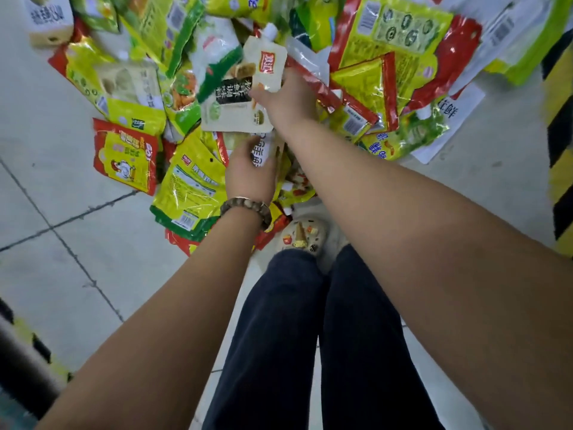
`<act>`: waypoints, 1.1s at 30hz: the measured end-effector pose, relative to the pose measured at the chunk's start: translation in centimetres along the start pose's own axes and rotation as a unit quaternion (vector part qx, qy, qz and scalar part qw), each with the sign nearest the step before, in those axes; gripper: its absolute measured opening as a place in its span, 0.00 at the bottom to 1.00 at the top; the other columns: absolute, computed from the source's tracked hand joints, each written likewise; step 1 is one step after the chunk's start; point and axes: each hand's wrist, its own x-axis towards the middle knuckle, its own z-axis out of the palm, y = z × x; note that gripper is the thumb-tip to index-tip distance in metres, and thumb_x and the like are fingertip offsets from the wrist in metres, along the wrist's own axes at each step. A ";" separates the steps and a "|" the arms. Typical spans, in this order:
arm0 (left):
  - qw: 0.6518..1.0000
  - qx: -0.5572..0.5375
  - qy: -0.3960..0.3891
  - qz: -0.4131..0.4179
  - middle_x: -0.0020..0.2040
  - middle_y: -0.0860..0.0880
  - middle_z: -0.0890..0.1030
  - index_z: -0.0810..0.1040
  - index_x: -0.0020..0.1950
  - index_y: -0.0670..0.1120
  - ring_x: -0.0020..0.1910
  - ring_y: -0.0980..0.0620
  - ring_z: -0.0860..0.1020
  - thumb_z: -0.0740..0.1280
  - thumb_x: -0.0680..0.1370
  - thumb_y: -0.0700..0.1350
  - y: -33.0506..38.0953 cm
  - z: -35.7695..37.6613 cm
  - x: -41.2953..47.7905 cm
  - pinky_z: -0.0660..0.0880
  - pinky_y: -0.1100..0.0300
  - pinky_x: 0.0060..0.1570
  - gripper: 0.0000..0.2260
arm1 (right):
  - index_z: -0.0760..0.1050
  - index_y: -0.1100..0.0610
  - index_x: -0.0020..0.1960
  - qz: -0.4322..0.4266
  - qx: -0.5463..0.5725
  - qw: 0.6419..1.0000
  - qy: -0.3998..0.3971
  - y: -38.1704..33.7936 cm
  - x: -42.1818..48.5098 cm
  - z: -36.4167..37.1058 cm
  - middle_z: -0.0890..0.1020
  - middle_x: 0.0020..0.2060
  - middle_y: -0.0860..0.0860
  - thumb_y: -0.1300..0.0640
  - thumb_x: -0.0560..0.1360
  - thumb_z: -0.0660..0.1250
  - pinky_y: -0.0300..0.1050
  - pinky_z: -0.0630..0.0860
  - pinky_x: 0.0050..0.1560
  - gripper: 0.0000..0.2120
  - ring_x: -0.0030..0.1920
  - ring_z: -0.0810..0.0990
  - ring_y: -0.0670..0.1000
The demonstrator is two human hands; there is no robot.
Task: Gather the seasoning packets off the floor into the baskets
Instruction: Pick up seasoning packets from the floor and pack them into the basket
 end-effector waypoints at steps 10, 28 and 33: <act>0.991 -0.039 0.042 0.118 0.73 0.45 0.62 0.59 0.74 0.43 0.72 0.49 0.61 0.72 0.67 0.51 -1.3 -6.2 2.2 0.63 0.50 0.69 0.39 | 0.73 0.55 0.51 -0.092 0.151 0.978 -0.111 -0.1 -4.1 -7.8 0.79 0.45 0.47 0.74 0.70 0.64 0.29 0.73 0.42 0.17 0.44 0.77 0.39; 0.932 -0.262 -0.234 -0.084 0.32 0.57 0.82 0.77 0.41 0.47 0.34 0.60 0.79 0.76 0.57 0.40 -4.9 -5.0 -1.3 0.77 0.64 0.41 0.15 | 0.74 0.55 0.36 0.022 0.155 0.983 -0.091 -2.8 -2.0 -1.2 0.78 0.30 0.49 0.67 0.72 0.64 0.37 0.70 0.31 0.10 0.29 0.75 0.45; 0.943 -0.285 -0.050 -0.167 0.32 0.58 0.82 0.78 0.42 0.48 0.32 0.61 0.79 0.72 0.70 0.33 -9.1 -6.3 -3.1 0.77 0.64 0.39 0.11 | 0.71 0.57 0.62 -0.092 -0.218 0.971 0.040 -2.5 0.4 1.6 0.76 0.60 0.53 0.60 0.77 0.59 0.43 0.69 0.52 0.14 0.57 0.74 0.53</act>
